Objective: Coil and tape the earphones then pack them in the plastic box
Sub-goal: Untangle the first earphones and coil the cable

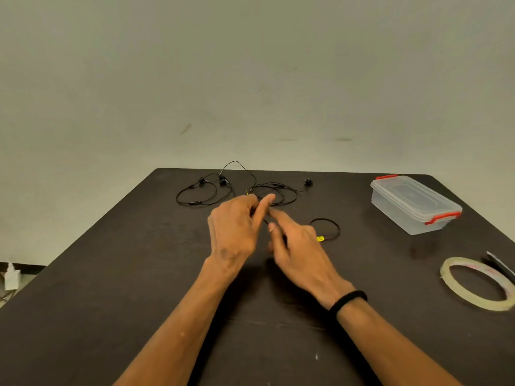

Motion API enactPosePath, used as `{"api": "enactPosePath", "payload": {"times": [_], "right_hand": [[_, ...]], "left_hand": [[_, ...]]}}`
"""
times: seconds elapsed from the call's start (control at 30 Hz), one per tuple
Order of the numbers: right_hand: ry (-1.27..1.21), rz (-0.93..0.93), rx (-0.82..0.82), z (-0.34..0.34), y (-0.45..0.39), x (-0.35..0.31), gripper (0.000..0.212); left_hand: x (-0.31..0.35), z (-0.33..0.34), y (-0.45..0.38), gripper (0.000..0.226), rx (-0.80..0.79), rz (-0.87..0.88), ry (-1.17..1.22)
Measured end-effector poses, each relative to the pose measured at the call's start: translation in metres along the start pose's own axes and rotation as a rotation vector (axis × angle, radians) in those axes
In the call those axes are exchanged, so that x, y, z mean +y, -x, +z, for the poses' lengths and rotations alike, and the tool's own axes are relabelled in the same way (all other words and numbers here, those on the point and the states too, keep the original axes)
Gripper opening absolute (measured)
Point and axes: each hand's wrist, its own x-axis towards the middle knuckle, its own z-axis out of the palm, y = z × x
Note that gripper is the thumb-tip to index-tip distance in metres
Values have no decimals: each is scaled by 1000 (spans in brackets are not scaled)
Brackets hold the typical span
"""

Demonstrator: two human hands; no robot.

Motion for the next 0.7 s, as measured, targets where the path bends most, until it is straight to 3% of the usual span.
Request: {"api": "enactPosePath", "payload": {"times": [0.1, 0.27, 0.53, 0.7], "right_hand": [[-70, 5, 1, 7, 1, -1, 17], [-78, 161, 83, -5, -4, 9, 18], [-209, 687, 398, -37, -17, 47, 26], [-63, 371, 239, -25, -8, 20, 53]], "left_hand": [[3, 4, 4, 61, -17, -4, 34], [2, 4, 3, 64, -12, 15, 32], [-15, -3, -6, 64, 48, -30, -2], [-4, 0, -4, 65, 31, -37, -35]]}}
